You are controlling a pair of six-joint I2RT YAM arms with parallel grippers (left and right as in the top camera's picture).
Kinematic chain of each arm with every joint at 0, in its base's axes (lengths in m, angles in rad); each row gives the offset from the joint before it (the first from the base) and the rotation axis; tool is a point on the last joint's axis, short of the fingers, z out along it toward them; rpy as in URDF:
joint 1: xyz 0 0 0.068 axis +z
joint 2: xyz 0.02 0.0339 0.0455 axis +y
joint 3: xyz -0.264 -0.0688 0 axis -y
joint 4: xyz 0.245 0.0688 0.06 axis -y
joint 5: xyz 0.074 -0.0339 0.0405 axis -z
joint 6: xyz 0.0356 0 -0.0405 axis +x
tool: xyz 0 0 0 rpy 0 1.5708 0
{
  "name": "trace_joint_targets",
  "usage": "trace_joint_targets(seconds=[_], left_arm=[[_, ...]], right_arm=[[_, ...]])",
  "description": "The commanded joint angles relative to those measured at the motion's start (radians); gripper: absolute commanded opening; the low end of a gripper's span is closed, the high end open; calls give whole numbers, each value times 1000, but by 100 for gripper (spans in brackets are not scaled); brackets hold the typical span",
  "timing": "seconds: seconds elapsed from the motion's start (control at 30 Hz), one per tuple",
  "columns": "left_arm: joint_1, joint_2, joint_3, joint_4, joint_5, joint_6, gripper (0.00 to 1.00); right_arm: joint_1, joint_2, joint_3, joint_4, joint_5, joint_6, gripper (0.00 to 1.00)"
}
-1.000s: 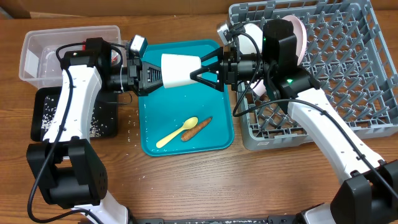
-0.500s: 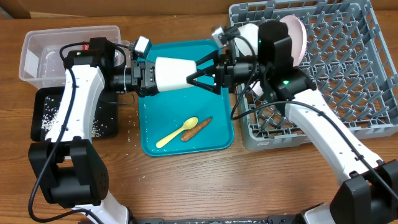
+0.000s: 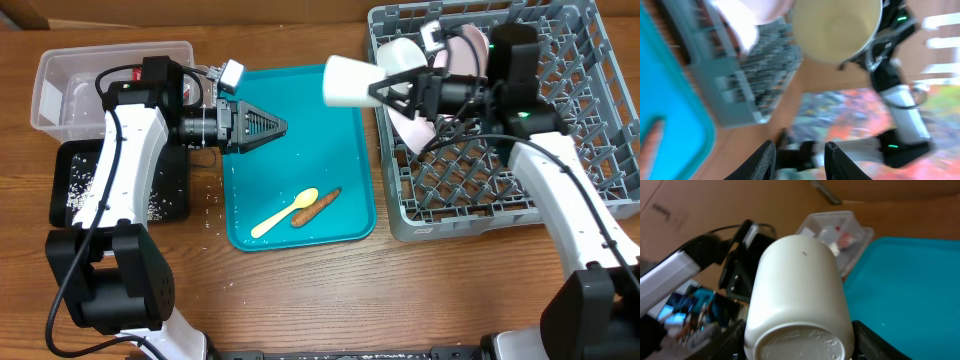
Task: Sort waste into correct bins and load items into the dishwasher
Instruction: 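Open the left gripper and carry the cup right into the rack, then lower the white cup upside down into the rack and release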
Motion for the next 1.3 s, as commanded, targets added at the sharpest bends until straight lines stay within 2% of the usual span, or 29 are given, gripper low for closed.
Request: trace_joint_targets(seconds=[0.0, 0.2, 0.33, 0.53, 0.77, 1.27], left_arm=[[-8, 1, 19, 45, -307, -6, 38], [-33, 2, 19, 142, -782, -130, 38], [-65, 7, 19, 201, -930, -188, 41], [-114, 10, 9, 258, -1003, -217, 41], [-158, 10, -1, 265, -1086, -224, 42], [-165, 10, -39, 262, -1104, -224, 43]], right_arm=[[-35, -42, 10, -118, 141, -56, 38], [-39, -99, 81, -482, 523, -104, 38], [3, -134, 154, -708, 804, -103, 38], [72, -141, 198, -945, 1086, -16, 38], [156, -127, 180, -1042, 1255, 91, 38], [214, -45, 50, -966, 1176, 113, 37]])
